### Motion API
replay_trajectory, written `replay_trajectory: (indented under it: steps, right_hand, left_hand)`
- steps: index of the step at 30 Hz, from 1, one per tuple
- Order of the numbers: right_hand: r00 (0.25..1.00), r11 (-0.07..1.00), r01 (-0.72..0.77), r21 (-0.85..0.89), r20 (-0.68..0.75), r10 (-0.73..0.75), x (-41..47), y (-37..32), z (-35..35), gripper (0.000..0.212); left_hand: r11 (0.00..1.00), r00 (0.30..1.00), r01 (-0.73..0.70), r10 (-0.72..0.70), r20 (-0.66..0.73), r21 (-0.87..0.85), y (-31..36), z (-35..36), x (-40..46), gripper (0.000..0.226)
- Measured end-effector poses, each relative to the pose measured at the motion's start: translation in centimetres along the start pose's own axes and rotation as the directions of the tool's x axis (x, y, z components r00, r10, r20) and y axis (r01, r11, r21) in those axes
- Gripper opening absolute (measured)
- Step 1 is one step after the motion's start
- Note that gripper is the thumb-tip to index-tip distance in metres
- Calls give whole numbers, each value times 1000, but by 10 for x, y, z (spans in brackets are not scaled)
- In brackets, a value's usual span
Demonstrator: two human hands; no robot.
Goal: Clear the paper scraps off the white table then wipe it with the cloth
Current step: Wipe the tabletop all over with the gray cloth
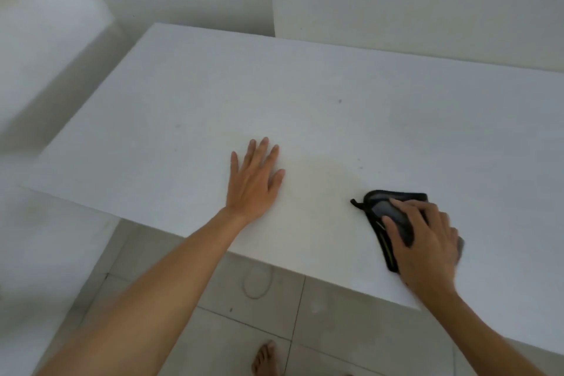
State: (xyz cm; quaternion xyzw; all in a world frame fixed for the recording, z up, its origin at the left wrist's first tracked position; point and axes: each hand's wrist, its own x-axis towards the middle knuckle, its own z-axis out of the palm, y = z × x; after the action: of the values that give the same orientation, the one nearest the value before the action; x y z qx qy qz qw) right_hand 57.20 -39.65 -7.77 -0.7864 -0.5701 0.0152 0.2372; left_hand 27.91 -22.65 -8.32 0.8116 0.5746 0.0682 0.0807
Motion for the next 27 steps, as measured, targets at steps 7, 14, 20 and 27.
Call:
replay_trajectory:
  steps: [7,14,20,27]
  right_hand:
    - [984,958,-125,259,-94,154,39,-67,14,26]
    - [967,972,220,87,110,-228,57,-147,78,34]
    - [1000,999,-29,37,10,29,78,-119,83,31]
    - [907,913,-318,254,-198,372,119,-94,66,26]
  left_hand:
    - [999,999,-14,13,-39,-44,-4,7,2,59]
    - [974,985,-12,-28,-171,-227,-12,13,4,52]
    - [981,985,16,-48,-165,-193,-6,13,5,51]
    - [991,991,26,-43,-127,-131,3,10,13,55]
